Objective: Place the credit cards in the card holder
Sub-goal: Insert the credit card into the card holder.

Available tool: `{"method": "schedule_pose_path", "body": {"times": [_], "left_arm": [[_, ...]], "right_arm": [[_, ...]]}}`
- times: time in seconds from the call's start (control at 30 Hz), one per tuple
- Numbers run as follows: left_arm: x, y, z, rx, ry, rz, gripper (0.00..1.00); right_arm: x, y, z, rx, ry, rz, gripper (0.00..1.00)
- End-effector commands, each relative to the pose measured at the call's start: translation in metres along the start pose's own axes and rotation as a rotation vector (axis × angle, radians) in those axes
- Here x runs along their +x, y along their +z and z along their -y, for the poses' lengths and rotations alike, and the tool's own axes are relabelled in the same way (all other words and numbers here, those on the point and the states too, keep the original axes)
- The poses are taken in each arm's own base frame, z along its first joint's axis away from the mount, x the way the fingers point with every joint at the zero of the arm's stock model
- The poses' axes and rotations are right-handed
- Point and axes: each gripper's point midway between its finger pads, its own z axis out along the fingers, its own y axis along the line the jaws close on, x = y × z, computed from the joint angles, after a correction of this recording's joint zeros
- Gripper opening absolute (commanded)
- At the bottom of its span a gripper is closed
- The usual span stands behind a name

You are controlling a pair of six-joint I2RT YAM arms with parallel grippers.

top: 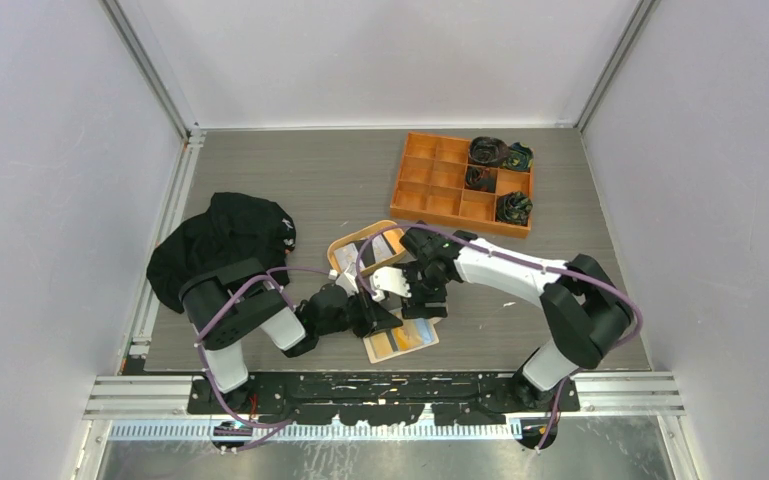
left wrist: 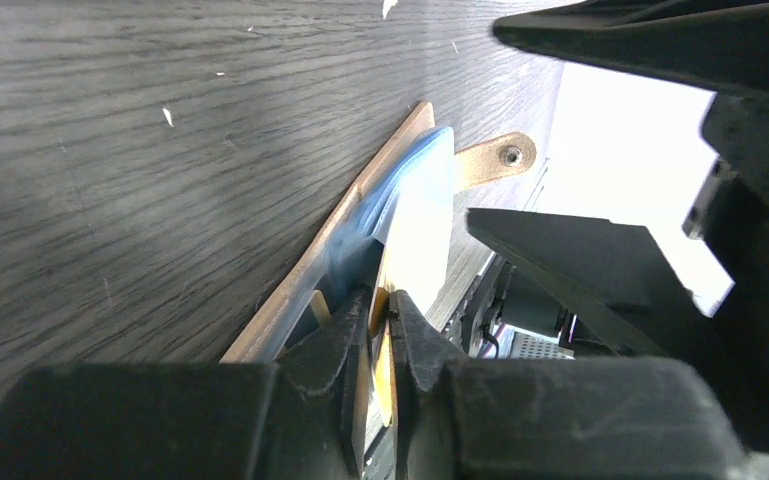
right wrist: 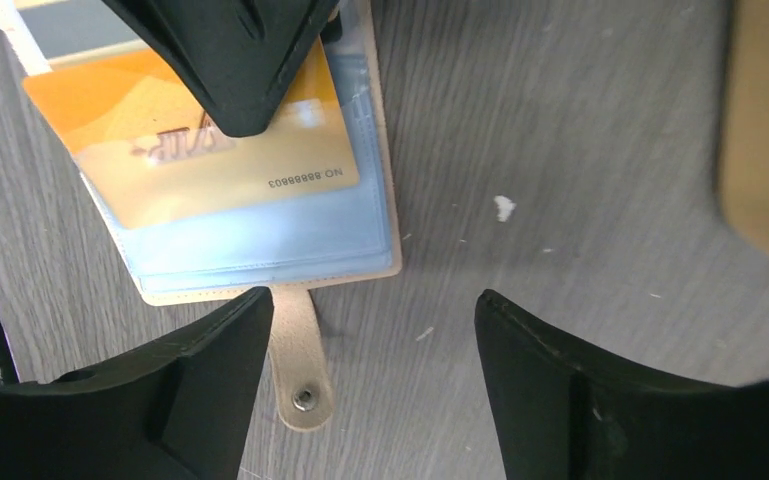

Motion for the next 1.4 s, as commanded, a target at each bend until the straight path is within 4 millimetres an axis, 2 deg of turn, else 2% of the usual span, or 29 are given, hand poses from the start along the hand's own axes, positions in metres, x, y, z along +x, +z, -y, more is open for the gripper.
{"method": "schedule_pose_path", "body": {"times": [0.0,0.17,0.23,0.47,0.63,0.67,0.73,1.07,1.2,1.37], "left_arm": [[0.005,-0.001,-0.023,-0.074,0.015,-0.016,0.14],[0.005,-0.001,-0.023,-0.072,0.015,-0.015,0.15],[0.005,-0.002,-0.023,-0.073,0.015,-0.015,0.15],[0.005,-0.002,-0.025,-0.074,0.012,-0.015,0.14],[0.005,-0.002,-0.024,-0.067,0.009,-0.013,0.12],[0.005,-0.002,-0.024,-0.064,0.010,-0.016,0.12],[0.006,-0.002,-0.023,-0.061,0.009,-0.017,0.13],[0.006,-0.002,-0.023,-0.060,0.008,-0.018,0.14],[0.006,-0.003,-0.024,-0.062,0.008,-0.018,0.14],[0.007,-0.004,-0.024,-0.059,0.009,-0.018,0.15]], "right_arm": [[-0.026,-0.030,0.013,0.097,-0.053,0.118,0.81],[-0.029,-0.038,-0.001,0.047,-0.079,0.162,0.81],[-0.035,-0.039,-0.012,-0.004,-0.099,0.199,0.77],[-0.074,-0.042,-0.043,-0.097,-0.199,0.361,0.37],[-0.091,-0.030,-0.064,-0.127,-0.286,0.386,0.07],[-0.093,-0.027,-0.066,-0.122,-0.305,0.381,0.05],[-0.098,-0.018,-0.069,-0.094,-0.344,0.360,0.03],[-0.112,0.017,-0.059,0.088,-0.429,0.230,0.02],[-0.110,0.026,-0.058,0.109,-0.458,0.181,0.02],[-0.098,0.025,-0.059,0.102,-0.506,0.125,0.02]]}}
